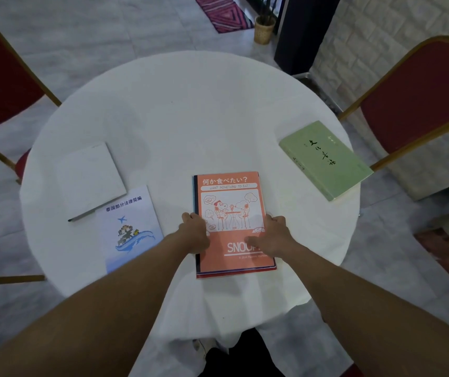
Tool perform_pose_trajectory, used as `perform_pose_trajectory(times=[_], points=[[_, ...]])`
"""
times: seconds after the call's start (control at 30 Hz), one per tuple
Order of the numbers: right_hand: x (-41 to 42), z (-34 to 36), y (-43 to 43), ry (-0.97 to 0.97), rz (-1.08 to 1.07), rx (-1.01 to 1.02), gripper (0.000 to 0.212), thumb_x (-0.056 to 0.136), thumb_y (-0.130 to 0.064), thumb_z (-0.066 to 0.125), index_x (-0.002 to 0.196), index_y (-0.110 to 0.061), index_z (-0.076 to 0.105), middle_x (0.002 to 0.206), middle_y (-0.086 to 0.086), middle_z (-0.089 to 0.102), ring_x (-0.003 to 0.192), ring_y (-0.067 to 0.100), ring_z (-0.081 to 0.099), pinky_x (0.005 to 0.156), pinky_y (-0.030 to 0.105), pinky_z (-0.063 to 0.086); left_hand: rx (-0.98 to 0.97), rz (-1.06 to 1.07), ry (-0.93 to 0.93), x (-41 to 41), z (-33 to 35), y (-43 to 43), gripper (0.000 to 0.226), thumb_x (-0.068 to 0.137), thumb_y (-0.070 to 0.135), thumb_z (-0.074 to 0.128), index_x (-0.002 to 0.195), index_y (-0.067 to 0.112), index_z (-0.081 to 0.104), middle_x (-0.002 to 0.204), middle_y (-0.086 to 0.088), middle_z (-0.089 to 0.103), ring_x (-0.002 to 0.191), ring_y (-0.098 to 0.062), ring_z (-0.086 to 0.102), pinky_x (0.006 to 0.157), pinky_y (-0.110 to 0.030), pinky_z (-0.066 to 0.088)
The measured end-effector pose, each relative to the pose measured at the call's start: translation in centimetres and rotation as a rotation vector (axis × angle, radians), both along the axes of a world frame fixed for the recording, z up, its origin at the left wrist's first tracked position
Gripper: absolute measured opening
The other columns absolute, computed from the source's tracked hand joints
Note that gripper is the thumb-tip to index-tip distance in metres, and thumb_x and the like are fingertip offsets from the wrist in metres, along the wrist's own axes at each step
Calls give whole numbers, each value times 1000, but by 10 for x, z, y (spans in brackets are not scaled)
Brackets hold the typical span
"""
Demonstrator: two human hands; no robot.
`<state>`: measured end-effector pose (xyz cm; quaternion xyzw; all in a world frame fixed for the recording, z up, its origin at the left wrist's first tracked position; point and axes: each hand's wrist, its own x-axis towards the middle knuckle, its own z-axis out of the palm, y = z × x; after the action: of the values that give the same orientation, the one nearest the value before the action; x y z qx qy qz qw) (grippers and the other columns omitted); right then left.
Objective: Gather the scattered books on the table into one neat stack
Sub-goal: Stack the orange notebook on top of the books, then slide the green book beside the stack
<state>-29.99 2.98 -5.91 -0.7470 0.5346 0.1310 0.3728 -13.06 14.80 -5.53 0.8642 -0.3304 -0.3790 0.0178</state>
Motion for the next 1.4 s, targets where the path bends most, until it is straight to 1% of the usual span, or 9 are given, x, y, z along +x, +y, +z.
perform_pose_trajectory(times=[0.2, 0.33, 0.63, 0.73, 0.87, 0.9, 1.0, 1.2, 1.4], points=[[-1, -1, 0, -9, 6, 8, 72, 77, -47, 79, 134, -21, 43, 130, 8, 39, 118, 28, 54, 98, 38, 50, 20, -12, -11, 0, 0, -1, 69, 93, 21, 61, 147, 8, 20, 146, -14, 28, 127, -28, 47, 90, -30, 50], [0, 0, -1, -18, 7, 17, 70, 76, -47, 80, 132, -22, 44, 120, 4, 37, 117, 27, 54, 97, 38, 50, 23, -19, -19, 0, 3, -2, 70, 93, 20, 62, 148, 7, 19, 146, -15, 27, 128, -29, 46, 92, -31, 50], [-3, 1, -1, -25, 32, -9, 74, 78, -48, 79, 137, -22, 42, 132, 8, 40, 118, 27, 55, 95, 36, 51, 24, -67, -34, -1, 9, 0, 67, 93, 24, 62, 146, 9, 24, 144, -15, 31, 129, -27, 43, 96, -31, 48], [-9, 4, -3, -28, 88, 26, 69, 84, -48, 72, 140, -22, 41, 133, 7, 39, 116, 26, 58, 94, 35, 53, -3, -118, -91, -1, 14, 2, 76, 89, 28, 66, 147, 7, 21, 143, -14, 31, 128, -24, 41, 94, -29, 47], [-14, 11, -20, -76, 114, 78, 54, 89, -51, 62, 129, -16, 53, 129, 11, 50, 110, 26, 61, 97, 41, 54, -82, -148, -177, 4, 28, -3, 92, 84, 28, 70, 149, 0, 12, 143, -16, 26, 131, -28, 34, 99, -33, 43], [-16, 13, -26, -58, 116, 57, 59, 90, -53, 59, 133, -14, 51, 133, 13, 49, 116, 27, 58, 101, 40, 50, -92, -158, -185, 5, 33, -8, 93, 84, 29, 69, 149, -3, 10, 144, -18, 25, 132, -30, 32, 101, -34, 42], [-22, 21, -47, -36, 67, 8, 81, 92, -56, 54, 157, -14, 27, 153, 14, 34, 141, 29, 40, 114, 40, 36, -133, -156, -155, 0, 46, -35, 88, 87, 32, 67, 148, -5, 15, 148, -22, 24, 137, -35, 28, 108, -39, 37], [-38, 37, -102, -63, 4, -72, 75, 93, -51, 58, 154, -16, 32, 153, 15, 35, 139, 30, 41, 113, 43, 38, -203, -168, -78, -25, 57, -103, 78, 91, 34, 63, 148, -1, 24, 153, -21, 27, 140, -37, 30, 111, -43, 35], [-55, 47, -171, -51, -39, -203, 67, 93, -42, 62, 149, -15, 39, 146, 15, 39, 133, 33, 43, 111, 44, 38, -211, -162, 19, -58, 54, -178, 64, 91, 36, 61, 137, -1, 36, 141, -22, 38, 129, -38, 43, 104, -42, 42]])
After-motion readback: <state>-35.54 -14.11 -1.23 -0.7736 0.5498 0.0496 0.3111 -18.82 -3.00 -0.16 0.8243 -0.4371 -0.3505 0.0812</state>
